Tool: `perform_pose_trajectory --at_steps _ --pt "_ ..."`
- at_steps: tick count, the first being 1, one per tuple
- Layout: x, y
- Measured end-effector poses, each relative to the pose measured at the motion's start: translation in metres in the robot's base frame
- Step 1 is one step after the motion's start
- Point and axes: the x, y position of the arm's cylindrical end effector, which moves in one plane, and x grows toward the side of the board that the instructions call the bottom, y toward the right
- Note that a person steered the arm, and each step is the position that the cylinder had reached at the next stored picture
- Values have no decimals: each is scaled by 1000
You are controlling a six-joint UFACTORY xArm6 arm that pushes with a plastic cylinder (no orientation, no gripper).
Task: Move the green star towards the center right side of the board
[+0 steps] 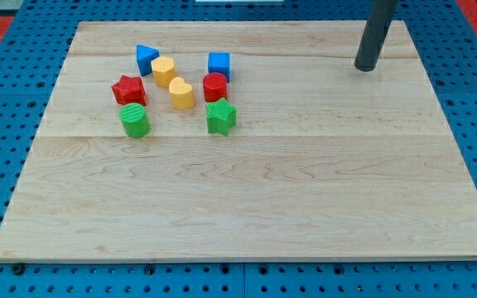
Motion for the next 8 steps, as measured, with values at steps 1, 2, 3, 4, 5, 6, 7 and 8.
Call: perform_pose_trajectory --at_steps 1,2,3,4,5,6,7,8 --pt "0 0" --pt "0 0" --pt "-8 -6" --pt "-15 -18" --pt "-14 -45" --pt "4 -93" --pt "6 -141" --pt "-7 -170"
